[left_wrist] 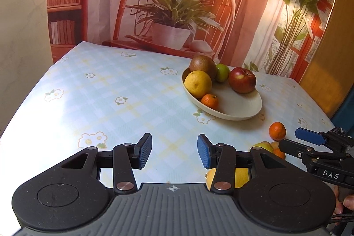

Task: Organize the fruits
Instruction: 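Move the open right gripper back toward the loose fruits beside the plate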

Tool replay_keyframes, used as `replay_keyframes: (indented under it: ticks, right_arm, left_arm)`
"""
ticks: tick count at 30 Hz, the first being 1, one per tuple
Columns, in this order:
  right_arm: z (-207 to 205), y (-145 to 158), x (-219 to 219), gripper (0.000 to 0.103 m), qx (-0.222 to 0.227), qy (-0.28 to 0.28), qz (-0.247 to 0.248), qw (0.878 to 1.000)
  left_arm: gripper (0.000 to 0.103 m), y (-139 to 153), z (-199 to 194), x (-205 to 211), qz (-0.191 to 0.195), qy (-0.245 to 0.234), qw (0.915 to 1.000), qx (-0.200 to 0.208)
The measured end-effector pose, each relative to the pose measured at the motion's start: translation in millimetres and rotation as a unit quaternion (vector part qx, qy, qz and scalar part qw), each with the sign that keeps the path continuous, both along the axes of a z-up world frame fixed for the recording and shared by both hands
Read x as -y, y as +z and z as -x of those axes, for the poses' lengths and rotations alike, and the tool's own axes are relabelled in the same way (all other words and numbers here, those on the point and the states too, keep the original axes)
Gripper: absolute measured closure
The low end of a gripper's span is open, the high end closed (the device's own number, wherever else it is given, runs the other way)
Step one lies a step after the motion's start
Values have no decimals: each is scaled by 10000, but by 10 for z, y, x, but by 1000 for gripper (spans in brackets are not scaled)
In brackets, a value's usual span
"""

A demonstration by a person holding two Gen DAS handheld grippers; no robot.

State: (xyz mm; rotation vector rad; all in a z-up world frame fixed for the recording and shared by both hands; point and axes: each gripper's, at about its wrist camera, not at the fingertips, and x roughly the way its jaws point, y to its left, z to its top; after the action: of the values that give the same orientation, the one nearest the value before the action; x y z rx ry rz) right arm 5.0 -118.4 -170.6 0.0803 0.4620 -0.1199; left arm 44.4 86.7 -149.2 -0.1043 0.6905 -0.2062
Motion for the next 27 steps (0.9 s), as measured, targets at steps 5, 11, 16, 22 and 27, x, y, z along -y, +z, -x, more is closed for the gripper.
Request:
replay_keyframes:
  ticks: [5,11,16,22,27]
  right_arm:
    - [-46,13,-221,45,-243,391,249,9986]
    - [-76,14,-388,45,-441,556,469,9964]
    - [-61,19,-478,45,-530,616,599,9949]
    - [-60,29,-566,46,-646,763,808,9917]
    - [-62,26,-657,46,-717,851,936,9894]
  left_arm:
    - [55,-62,15,-47,147,-51,9998,-123]
    - [55,-107,65,-85,411,-160,9988,-198]
    - [55,-132,124,-77,415,-238,9987,-175]
    - [55,-142,116,-95,492,-303,9981,-215]
    - [55,-197,78,-18,638,-539,9958,-362]
